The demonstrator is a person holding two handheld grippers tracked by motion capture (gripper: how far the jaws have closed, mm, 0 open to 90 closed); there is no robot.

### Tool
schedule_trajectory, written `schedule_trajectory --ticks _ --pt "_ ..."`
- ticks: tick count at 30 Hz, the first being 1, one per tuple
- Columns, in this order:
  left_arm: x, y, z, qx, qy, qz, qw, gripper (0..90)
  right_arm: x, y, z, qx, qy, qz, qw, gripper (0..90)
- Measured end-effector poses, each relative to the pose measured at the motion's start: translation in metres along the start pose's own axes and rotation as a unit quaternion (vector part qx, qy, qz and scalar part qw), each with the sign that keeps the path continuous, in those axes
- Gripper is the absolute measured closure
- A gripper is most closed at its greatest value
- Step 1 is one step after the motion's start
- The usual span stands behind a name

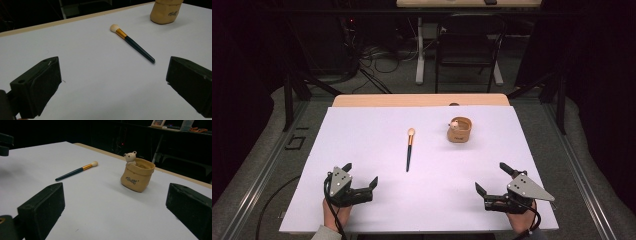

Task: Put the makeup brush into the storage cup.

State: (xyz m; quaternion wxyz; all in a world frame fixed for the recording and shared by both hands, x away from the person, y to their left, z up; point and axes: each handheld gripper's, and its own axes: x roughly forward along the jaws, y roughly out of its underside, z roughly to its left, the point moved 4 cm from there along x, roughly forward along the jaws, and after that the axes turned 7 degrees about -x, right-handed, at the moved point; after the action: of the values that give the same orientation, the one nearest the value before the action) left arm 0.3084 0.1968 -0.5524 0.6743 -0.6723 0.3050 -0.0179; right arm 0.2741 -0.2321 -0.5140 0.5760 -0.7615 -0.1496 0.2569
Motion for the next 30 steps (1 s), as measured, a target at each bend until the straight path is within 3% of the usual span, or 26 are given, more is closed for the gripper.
schedule_trajectory --ticks 14,18,30 --pt "0.015 -0.004 -0.004 -0.013 0.007 0.011 0.9998 0.1 0.0 0.0 0.0 0.0 -0.002 0.001 1.0 1.9" --pt "0.022 -0.006 -0.007 -0.019 0.003 0.017 0.9997 0.1 0.0 0.0 0.0 0.0 -0.004 0.001 1.0 1.9" --pt "0.043 -0.011 -0.015 -0.013 -0.011 0.033 0.9993 0.1 -0.002 0.0 0.001 0.004 -0.013 0.001 0.9999 1.9"
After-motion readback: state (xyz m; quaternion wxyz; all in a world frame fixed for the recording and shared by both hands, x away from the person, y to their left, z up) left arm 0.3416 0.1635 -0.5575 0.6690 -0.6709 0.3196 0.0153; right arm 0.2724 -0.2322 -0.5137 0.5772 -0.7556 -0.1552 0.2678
